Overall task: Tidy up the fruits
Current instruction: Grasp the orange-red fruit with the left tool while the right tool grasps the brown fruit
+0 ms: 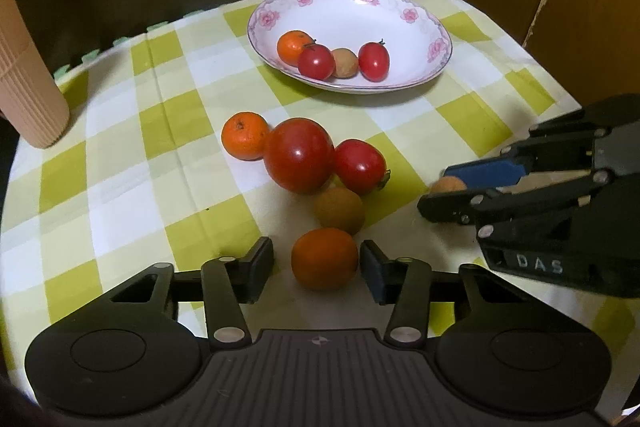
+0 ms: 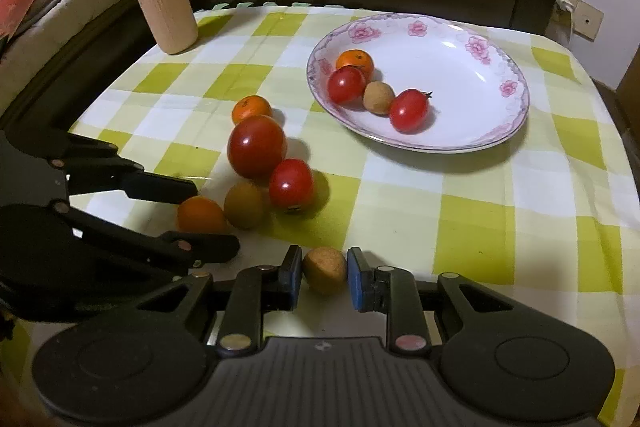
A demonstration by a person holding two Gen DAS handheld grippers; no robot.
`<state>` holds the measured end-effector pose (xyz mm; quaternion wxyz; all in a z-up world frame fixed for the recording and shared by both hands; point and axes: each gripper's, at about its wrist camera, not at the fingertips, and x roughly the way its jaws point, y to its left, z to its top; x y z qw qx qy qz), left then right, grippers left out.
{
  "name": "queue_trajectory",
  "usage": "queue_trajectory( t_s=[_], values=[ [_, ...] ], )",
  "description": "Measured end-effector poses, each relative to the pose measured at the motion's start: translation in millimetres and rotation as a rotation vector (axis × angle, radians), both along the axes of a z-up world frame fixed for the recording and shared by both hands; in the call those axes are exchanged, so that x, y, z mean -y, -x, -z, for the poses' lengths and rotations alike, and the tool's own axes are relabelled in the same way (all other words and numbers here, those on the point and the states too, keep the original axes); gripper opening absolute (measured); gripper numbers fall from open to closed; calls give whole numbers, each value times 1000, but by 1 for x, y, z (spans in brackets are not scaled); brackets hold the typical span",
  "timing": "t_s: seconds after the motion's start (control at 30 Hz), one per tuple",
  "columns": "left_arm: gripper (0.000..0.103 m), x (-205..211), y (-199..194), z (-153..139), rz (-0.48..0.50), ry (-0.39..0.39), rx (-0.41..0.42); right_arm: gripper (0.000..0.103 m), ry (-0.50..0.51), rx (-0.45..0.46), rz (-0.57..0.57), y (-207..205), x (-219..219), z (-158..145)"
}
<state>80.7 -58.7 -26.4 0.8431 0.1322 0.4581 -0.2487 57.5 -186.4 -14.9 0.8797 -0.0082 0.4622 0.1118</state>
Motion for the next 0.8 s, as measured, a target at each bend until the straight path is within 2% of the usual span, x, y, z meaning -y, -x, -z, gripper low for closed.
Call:
queue_trajectory(
  t_s=[0.1, 0.37, 0.53, 0.73, 0.8],
  values=[
    [42, -1, 0, -1, 2, 14, -6, 24, -2, 1, 2, 1, 1, -1],
    [42, 0, 2, -2, 5, -10, 5, 24, 3, -10, 1, 3, 2, 3],
    [46, 2, 3, -1, 13, -20, 9, 24, 3, -7, -4, 4, 2, 4],
    [63, 1, 3, 0, 10, -22, 3, 25, 5, -2, -11, 5, 2, 4],
    [64, 1, 3, 1, 10, -23, 1, 27, 5, 0, -16, 6, 1, 5]
  ],
)
